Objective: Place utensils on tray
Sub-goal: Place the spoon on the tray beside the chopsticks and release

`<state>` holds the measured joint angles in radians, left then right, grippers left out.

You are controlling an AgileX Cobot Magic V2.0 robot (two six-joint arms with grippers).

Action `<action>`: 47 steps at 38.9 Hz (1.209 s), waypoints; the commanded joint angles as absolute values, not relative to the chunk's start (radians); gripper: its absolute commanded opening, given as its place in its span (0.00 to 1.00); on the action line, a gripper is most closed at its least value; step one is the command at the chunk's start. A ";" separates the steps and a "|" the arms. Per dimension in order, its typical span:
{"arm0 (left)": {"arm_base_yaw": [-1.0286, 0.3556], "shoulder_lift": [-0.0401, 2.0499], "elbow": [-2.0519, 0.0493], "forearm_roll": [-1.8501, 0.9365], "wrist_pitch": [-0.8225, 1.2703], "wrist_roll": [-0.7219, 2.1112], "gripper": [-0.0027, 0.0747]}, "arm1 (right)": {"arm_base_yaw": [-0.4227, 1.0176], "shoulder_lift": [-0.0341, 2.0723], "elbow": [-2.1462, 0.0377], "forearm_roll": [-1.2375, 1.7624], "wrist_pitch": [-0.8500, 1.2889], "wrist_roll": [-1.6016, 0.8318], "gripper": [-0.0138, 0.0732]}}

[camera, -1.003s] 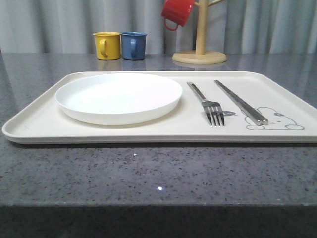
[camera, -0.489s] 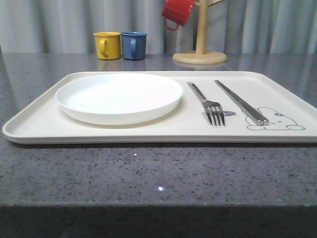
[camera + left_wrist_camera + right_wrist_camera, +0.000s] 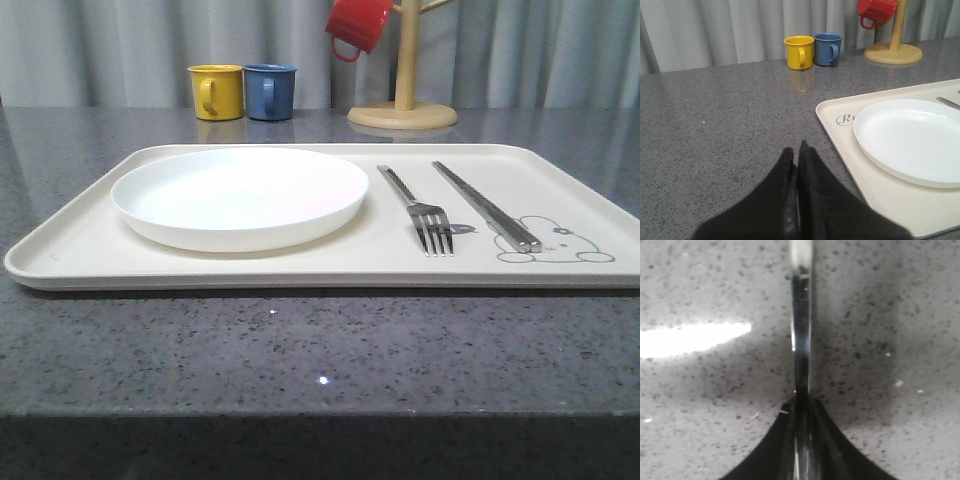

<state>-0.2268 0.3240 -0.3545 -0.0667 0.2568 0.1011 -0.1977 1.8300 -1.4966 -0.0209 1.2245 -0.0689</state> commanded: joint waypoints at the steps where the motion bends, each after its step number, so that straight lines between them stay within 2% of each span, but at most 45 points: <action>1: -0.227 0.331 -0.383 -0.075 0.176 0.093 0.01 | -0.201 1.761 -1.518 0.000 1.325 -0.079 0.15; 14: -0.227 0.331 -0.383 -0.075 0.176 0.093 0.01 | -0.165 1.622 -1.518 0.060 1.336 0.032 0.15; 21: -0.227 0.331 -0.383 -0.075 0.176 0.093 0.01 | -0.033 1.570 -1.518 0.077 1.336 0.086 0.15; 32: -0.227 0.331 -0.383 -0.075 0.176 0.093 0.01 | 0.187 1.601 -1.518 0.105 1.297 0.185 0.15; 47: -0.227 0.331 -0.383 -0.075 0.176 0.093 0.01 | 0.203 1.707 -1.518 0.137 1.253 0.214 0.15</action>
<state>-0.2268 0.3240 -0.3545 -0.0667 0.2568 0.1011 0.2038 1.7378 -1.4966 0.1253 1.2321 0.2087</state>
